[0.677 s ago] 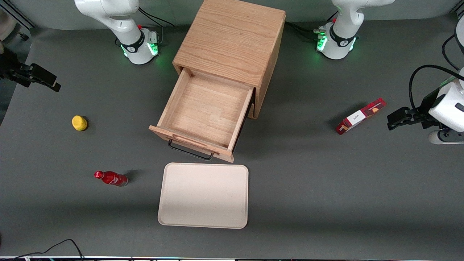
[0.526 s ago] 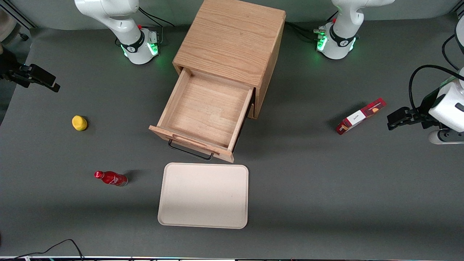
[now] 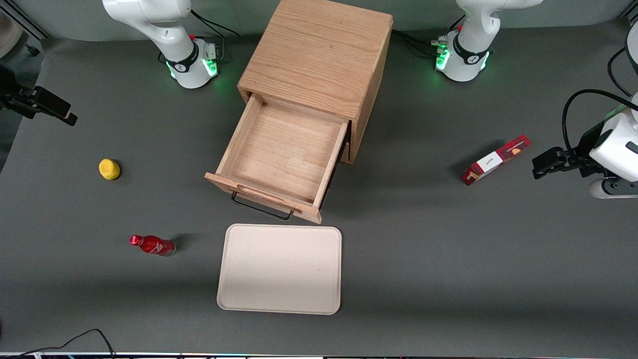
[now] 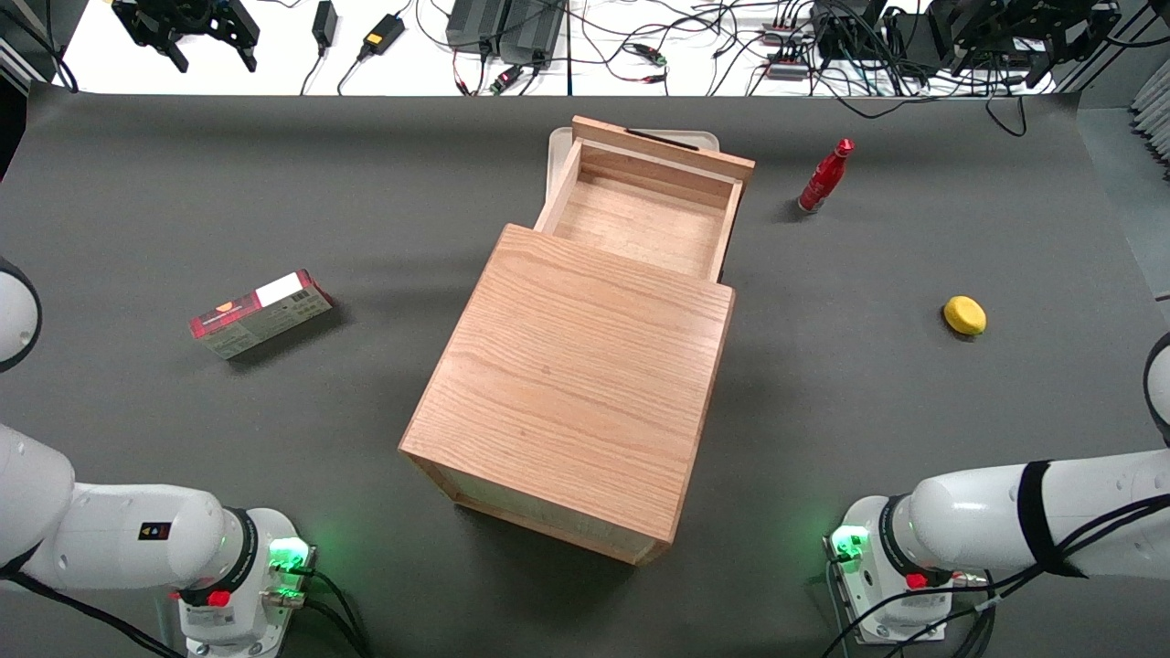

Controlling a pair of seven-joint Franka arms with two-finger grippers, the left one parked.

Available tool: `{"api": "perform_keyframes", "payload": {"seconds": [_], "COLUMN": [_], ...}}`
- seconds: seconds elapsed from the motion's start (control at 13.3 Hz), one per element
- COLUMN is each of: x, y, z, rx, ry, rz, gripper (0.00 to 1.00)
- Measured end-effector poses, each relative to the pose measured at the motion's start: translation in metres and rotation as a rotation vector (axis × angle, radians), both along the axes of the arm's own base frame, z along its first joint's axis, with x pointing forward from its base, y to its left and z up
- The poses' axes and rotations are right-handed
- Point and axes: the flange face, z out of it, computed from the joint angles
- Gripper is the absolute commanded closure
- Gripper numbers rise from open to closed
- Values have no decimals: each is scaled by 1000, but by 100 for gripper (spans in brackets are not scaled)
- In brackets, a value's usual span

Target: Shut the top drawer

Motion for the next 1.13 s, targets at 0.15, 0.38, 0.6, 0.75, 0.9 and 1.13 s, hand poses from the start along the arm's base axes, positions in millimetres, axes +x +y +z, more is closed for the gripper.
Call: {"api": "perform_keyframes", "payload": {"seconds": [0.15,0.38,0.6,0.75,0.9,1.13], "x": [-2,0,19,41,65,88], "y": [6,10,24,52,79,104], "z": [14,22,20,22,28,36], "rx": [5,39,77,92,98,111], "ry": [-29,-39,-42,-35,-59,-136], "rz": [10,20,71,180,268,336], "gripper": [0,0,0,0,0,0]}}
